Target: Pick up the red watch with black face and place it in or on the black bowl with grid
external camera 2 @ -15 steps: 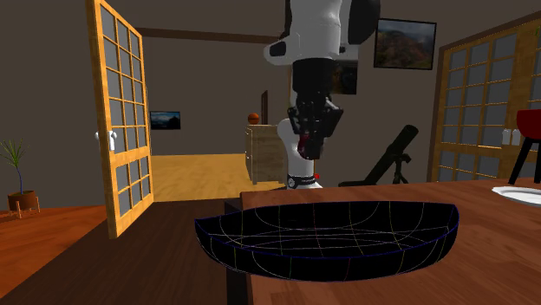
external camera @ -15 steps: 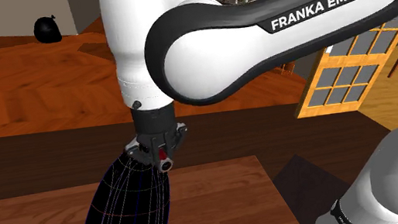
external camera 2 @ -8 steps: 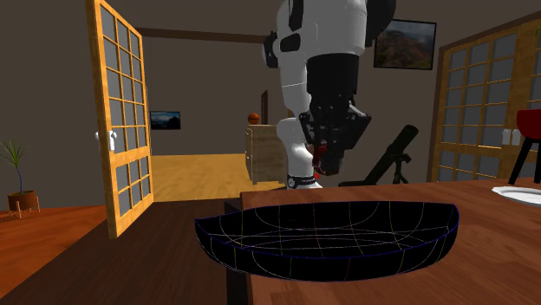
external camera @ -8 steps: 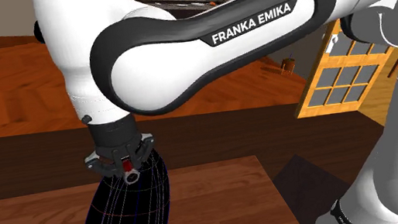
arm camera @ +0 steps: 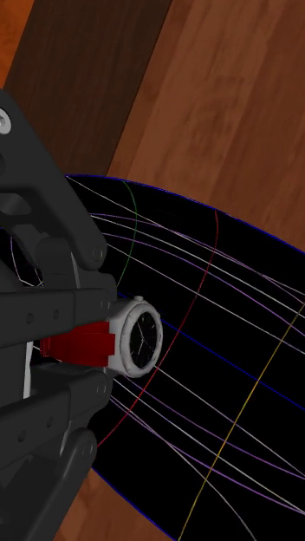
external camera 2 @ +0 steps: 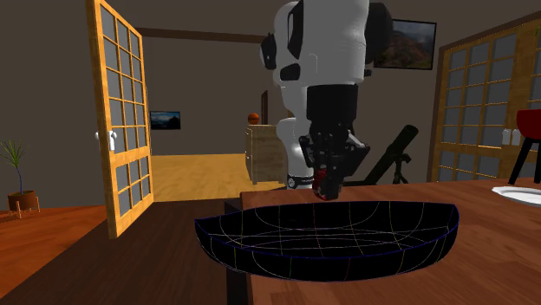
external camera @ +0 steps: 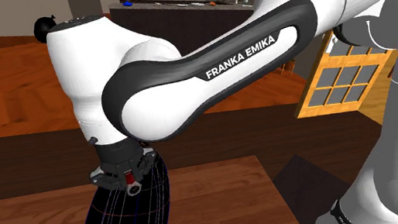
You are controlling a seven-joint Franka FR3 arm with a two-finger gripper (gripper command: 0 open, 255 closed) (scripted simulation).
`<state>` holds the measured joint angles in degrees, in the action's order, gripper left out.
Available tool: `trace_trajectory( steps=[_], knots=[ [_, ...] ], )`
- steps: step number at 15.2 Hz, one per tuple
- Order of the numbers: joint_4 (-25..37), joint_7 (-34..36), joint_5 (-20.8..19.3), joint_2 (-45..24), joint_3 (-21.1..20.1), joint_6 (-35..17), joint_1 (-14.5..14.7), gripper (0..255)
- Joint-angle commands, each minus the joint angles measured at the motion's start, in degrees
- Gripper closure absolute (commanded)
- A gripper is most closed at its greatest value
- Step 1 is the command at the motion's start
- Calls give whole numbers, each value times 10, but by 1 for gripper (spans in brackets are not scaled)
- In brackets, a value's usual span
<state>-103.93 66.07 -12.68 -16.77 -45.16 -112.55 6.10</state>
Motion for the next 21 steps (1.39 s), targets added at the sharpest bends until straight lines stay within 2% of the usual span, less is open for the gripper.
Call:
trace_trajectory(
  steps=[1, 9, 10, 15, 19, 21],
  knots=[
    [-9, 4, -6, -7, 3, -14, 2, 255],
    [-9, 4, -6, -7, 3, -14, 2, 255],
    [-9, 4, -6, -7, 3, -14, 2, 0],
    [-9, 4, -6, -7, 3, -14, 2, 0],
    [44, -8, 12, 12, -5, 52, 0, 0],
    [44, -9, 12, 12, -5, 52, 0, 0]
  ],
)
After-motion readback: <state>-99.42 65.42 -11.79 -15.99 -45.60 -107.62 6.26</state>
